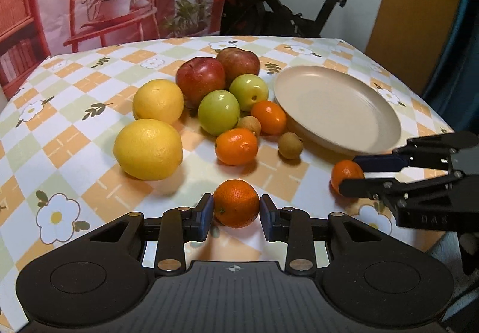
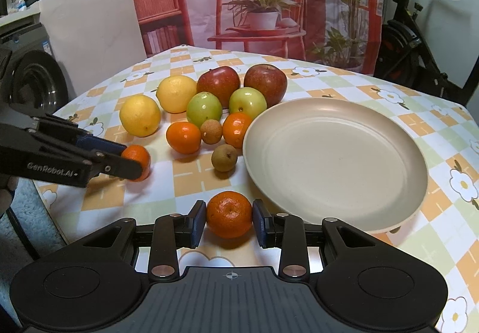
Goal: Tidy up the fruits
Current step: 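Grasp another tangerine with the left tool while the right tool holds its tangerine, then carry both held tangerines over the beige plate with both tools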
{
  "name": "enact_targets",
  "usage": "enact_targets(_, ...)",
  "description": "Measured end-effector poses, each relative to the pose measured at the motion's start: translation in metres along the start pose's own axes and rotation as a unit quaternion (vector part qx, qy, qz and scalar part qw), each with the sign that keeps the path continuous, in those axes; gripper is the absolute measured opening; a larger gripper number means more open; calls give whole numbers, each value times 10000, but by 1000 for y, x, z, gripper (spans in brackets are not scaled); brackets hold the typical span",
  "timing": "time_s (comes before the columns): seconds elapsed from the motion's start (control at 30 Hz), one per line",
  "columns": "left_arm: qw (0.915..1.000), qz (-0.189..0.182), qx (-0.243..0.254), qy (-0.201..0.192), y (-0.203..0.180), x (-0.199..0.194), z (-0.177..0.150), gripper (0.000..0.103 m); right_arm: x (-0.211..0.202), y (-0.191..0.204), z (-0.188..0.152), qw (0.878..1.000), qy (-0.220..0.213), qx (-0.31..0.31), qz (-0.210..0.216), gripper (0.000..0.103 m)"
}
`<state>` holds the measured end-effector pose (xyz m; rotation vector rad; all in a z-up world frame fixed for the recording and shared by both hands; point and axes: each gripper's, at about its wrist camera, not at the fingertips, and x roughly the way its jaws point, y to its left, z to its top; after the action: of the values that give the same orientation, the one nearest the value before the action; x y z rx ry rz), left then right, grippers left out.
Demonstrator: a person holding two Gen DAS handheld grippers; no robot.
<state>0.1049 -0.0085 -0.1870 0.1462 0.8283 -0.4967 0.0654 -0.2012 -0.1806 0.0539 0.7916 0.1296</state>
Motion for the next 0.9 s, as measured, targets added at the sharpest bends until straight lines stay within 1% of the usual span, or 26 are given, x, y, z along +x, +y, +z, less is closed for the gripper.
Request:
enact_targets(0.17, 9999, -88, 7, -131, -1, 0, 0, 36, 0, -1, 0, 10000, -4, 7, 1, 31)
enact_targets(0.43, 9997, -163, -76, -162, -2, -2, 0, 36, 0, -1, -1, 10000, -5, 34, 14, 31)
enact_targets(0.5, 9997, -154, -100, -162, -1, -1, 0, 40, 0, -1, -1, 10000, -6, 36, 16, 31)
enact_targets(0.53, 9997, -130, -101, -156, -1, 0, 0, 44, -1, -1, -1, 10000, -7, 35, 17, 31)
enact_targets(0.57, 9997, -128, -101, -156, -1, 1, 1, 46, -1, -1, -1, 10000, -9, 38, 20, 31)
enact_targets(0.7, 9994, -273, -170, -158, 0, 4, 2, 46, -1, -1, -1, 10000, -7, 33, 19, 31)
enact_targets(0.9, 9993, -331, -120, -90, -1, 12, 4, 46, -1, -1, -2, 10000, -6, 36, 28, 32)
